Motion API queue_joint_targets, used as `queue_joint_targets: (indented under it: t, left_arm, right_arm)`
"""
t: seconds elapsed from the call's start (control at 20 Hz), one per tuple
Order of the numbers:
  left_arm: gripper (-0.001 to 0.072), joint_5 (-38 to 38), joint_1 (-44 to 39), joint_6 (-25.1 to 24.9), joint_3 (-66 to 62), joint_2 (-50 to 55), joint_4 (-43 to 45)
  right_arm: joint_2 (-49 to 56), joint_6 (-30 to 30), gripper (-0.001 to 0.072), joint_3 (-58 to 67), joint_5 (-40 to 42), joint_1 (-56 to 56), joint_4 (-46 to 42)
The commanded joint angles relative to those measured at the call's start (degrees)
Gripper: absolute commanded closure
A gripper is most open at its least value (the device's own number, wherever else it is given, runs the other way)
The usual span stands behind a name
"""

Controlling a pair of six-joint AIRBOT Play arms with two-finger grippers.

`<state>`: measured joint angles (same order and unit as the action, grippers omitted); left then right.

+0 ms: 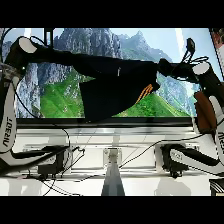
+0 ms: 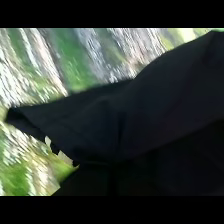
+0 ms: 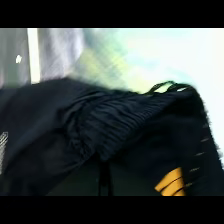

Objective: Fold the clothes and pants, and hang the long-sleeved shirts on hangers.

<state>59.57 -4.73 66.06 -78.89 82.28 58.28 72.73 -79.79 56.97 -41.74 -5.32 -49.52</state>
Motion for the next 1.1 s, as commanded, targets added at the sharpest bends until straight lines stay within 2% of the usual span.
queue_joint_targets:
  t: [0.0,0.1,0.2,0.3,0.4,0.55,0.6,0.7,0.75,0.8,0.9,0.95,1.05]
  left_arm:
    - [0.0702,12.6,-0.8,3.0,0.1,-1.4,0.0]
    - [0.0702,21.5,-1.7,8.7,0.3,-1.8,0.0]
    - [0.0702,31.0,-2.9,8.7,0.3,-1.9,0.0]
    - [0.0702,39.6,-4.2,8.7,0.9,-1.9,0.0]
    - [0.0702,41.8,-6.0,8.7,3.8,-2.2,0.0]
    - [0.0701,41.7,-10.4,8.4,12.2,-2.2,0.0]
    - [0.0701,40.6,-11.7,7.2,15.5,-2.2,0.0]
    - [0.0688,34.4,-12.9,6.4,20.6,-2.1,0.0]
    - [0.0686,31.3,-13.0,6.4,22.0,-1.8,0.0]
    - [0.0604,28.8,-13.0,6.4,22.4,-1.2,0.0]
    - [0.0149,25.7,-13.0,6.8,22.3,-0.3,-2.2]
    - [0.0064,24.7,-13.0,6.8,22.3,0.0,-4.8]
    - [0.0063,23.3,-13.0,6.8,22.3,0.2,-7.8]
  right_arm:
    - [2.0,0.9,0.0684,1.8,-5.7,-4.8,-3.8]
    - [2.0,4.0,0.0684,2.1,-14.7,-5.6,-7.3]
    - [2.0,6.5,0.0684,2.1,-25.8,-5.7,-12.3]
    - [2.0,7.7,0.0684,2.0,-33.1,-5.7,-15.8]
    - [2.0,8.5,0.0684,2.0,-35.6,-5.7,-18.4]
    - [2.0,8.8,0.0683,2.0,-34.7,-5.7,-19.2]
    - [2.0,9.5,0.0652,2.0,-34.1,-5.7,-19.2]
    - [2.0,11.3,0.0033,2.0,-30.1,-5.7,-19.1]
    - [2.0,11.3,0.0012,2.0,-27.4,-5.7,-19.1]
    - [2.0,11.3,0.0012,2.0,-25.1,-5.7,-18.8]
    - [2.4,8.7,0.0012,2.1,-20.6,-5.7,-18.4]
    - [3.0,7.3,0.0012,2.1,-19.3,-5.7,-18.2]
    - [5.8,6.9,0.0012,2.1,-19.5,-5.7,-17.7]
